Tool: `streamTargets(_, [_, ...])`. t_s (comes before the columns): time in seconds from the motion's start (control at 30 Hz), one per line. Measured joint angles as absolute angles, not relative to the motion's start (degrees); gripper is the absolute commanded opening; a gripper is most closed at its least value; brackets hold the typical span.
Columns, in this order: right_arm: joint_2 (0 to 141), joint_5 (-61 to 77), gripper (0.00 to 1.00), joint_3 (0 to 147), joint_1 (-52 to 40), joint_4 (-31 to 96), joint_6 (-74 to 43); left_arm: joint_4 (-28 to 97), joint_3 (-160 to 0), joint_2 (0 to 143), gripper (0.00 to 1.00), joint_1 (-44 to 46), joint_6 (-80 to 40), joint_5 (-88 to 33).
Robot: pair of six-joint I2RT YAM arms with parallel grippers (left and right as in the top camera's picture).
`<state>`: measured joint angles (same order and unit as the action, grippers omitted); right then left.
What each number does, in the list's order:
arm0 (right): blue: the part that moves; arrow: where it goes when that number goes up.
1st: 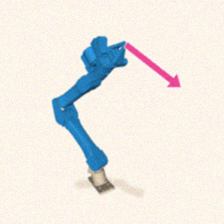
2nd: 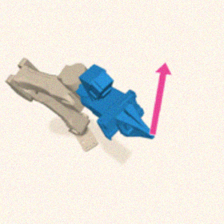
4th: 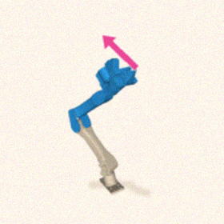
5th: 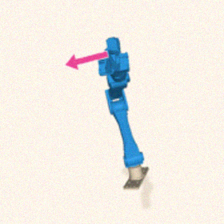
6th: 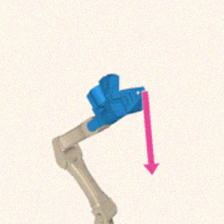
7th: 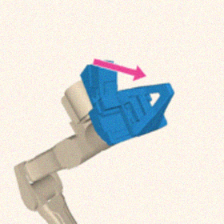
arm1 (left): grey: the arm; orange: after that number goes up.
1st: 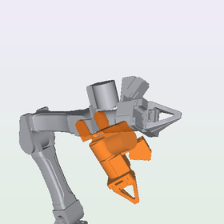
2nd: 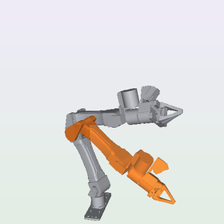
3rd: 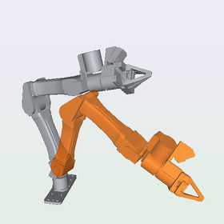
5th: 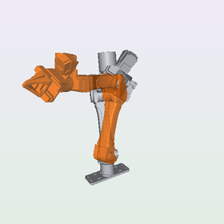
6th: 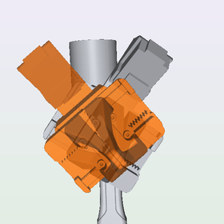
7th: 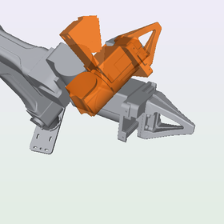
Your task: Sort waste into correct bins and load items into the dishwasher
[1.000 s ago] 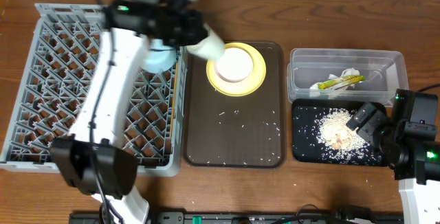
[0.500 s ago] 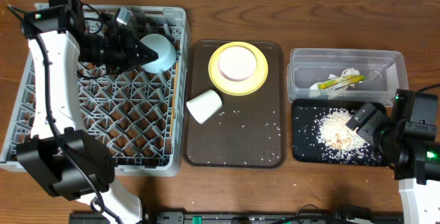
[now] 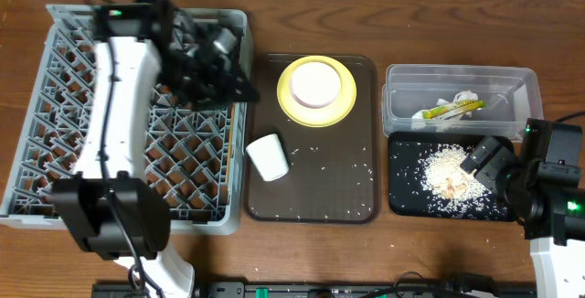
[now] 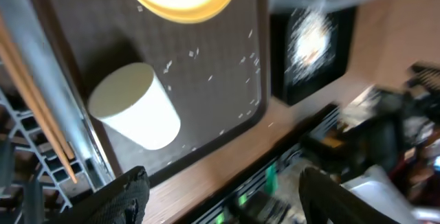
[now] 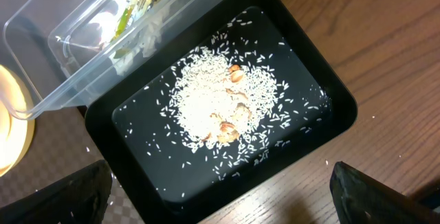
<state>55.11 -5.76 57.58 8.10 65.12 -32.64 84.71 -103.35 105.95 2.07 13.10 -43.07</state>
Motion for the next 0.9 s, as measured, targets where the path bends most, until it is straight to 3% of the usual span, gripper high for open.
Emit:
streamTargets(0.2, [55.1,-5.8,0.99,57.6,8.1,65.1,-32.6,79.3,-97.1,105.9,0.72,12.5,10.0,-34.8])
streamTargets(0.43, [55.1,-5.8,0.99,57.6,8.1,65.1,-32.6,68.9,-89.8,105.9,0.73,22.7,1.1,-14.5])
streamTargets(0.67, [55.1,-5.7,0.99,57.6,8.1,65.1,-32.6,62.0,-87.9,105.9,0.71,26.1,-1.6,-4.5])
streamTargets(0.9, [55.1,-5.7,0.99,57.6,8.1,65.1,-32.6,61.9,-87.2,105.9,0.72,26.4,6.8,-0.8])
